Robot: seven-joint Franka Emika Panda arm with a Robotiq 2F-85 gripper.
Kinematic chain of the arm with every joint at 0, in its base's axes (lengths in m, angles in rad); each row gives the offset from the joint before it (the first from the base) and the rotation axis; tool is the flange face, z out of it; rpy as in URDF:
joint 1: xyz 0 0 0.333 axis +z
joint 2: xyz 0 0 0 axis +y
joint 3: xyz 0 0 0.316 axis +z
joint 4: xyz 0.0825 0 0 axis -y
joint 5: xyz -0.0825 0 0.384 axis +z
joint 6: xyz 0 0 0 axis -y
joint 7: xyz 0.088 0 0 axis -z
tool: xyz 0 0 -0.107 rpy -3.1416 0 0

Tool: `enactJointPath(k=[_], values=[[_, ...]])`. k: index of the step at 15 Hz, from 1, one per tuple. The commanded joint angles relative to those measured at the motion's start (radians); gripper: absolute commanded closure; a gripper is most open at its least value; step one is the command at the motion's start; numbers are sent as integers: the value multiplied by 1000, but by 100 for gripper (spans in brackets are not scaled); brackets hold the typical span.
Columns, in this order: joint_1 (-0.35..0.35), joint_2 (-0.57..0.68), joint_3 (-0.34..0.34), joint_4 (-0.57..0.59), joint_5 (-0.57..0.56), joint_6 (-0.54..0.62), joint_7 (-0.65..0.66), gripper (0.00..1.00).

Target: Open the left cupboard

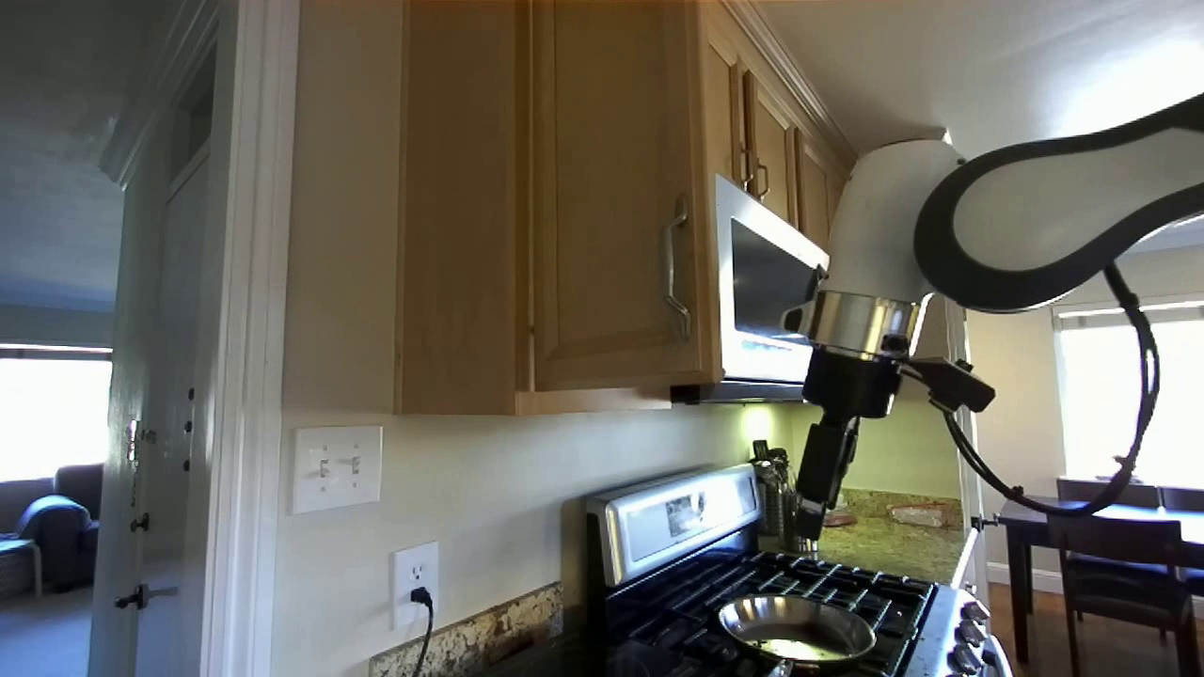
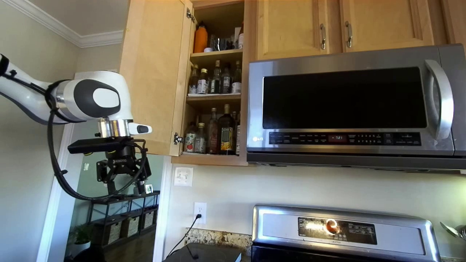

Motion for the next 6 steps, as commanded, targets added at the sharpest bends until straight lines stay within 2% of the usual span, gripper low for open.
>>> enactJointPath(k=[1, 3, 4, 6], values=[[-44, 58, -9, 28, -19, -21, 74, 0], [-62, 76, -8, 32, -16, -10, 106, 0], [-35, 54, -15, 12, -9, -1, 66, 0], [-35, 63, -16, 13, -9, -1, 69, 0]])
